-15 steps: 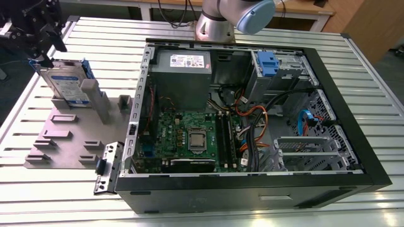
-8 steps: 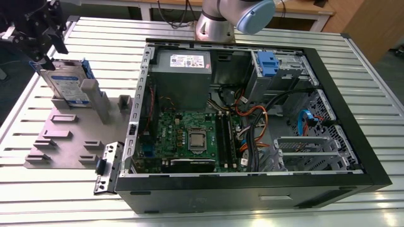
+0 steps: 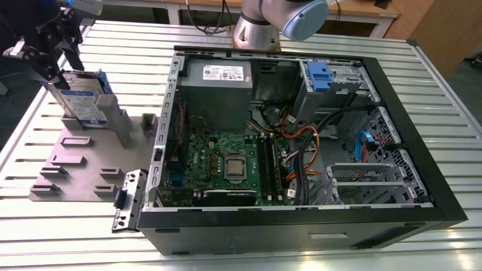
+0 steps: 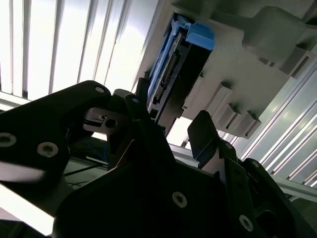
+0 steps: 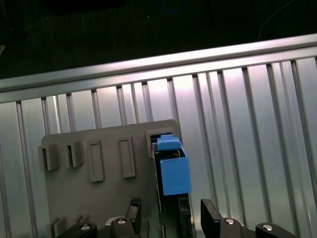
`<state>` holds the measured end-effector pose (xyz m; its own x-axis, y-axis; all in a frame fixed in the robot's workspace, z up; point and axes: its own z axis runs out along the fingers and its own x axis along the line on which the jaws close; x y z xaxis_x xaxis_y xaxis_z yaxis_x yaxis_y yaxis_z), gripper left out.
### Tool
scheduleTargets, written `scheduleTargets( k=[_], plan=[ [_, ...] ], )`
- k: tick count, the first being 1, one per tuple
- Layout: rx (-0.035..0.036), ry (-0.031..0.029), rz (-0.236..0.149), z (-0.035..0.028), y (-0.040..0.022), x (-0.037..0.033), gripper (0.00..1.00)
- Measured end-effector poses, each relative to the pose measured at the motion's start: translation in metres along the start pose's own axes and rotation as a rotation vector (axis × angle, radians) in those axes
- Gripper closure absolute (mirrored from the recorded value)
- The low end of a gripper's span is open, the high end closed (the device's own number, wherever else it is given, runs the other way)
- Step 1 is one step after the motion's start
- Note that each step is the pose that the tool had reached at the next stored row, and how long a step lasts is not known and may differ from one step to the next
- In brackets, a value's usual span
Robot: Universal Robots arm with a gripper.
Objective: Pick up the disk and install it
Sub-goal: 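Pick up the disk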
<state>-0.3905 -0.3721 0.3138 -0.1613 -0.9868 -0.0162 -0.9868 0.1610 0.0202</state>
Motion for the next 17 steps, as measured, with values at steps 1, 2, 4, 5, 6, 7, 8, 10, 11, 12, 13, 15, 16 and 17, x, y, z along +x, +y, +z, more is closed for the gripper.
scheduleTargets(
  k=[1, 2, 4, 5, 6, 7, 8, 10, 11, 12, 13, 15, 16, 17],
  plan=[
    [-0.0002, 0.0001, -0.004, 0.0012, 0.0, 0.0, 0.41],
    [-0.0002, 0.0002, -0.008, 0.0024, 0.0, 0.0, 0.41],
    [-0.0005, 0.0005, -0.019, 0.0045, -0.0001, 0.0001, 0.41],
    [-0.0005, 0.0006, -0.025, 0.0054, -0.0001, 0.0001, 0.41],
    [-0.0006, 0.0007, -0.032, 0.0062, -0.0001, 0.0001, 0.41],
    [-0.0008, 0.0009, -0.039, 0.0068, -0.0001, 0.0001, 0.41],
    [-0.0009, 0.0011, -0.046, 0.0071, -0.0001, 0.0001, 0.41],
    [-0.0009, 0.0008, -0.049, 0.0078, -0.0001, 0.0001, 0.41],
    [-0.0014, -0.003, -0.05, 0.0082, 0.0, 0.0001, 0.41],
    [-0.0024, -0.0133, -0.051, 0.0085, -0.0001, 0.0001, 0.41],
    [-0.0033, -0.0225, -0.052, 0.0087, -0.0002, 0.0001, 0.41],
    [-0.004, -0.0276, -0.052, 0.0087, -0.0001, 0.0001, 0.41],
    [-0.0042, -0.0301, -0.053, 0.0087, -0.0001, 0.0001, 0.41],
    [-0.0041, -0.0307, -0.053, 0.0087, -0.0002, 0.0001, 0.41]
  ],
)
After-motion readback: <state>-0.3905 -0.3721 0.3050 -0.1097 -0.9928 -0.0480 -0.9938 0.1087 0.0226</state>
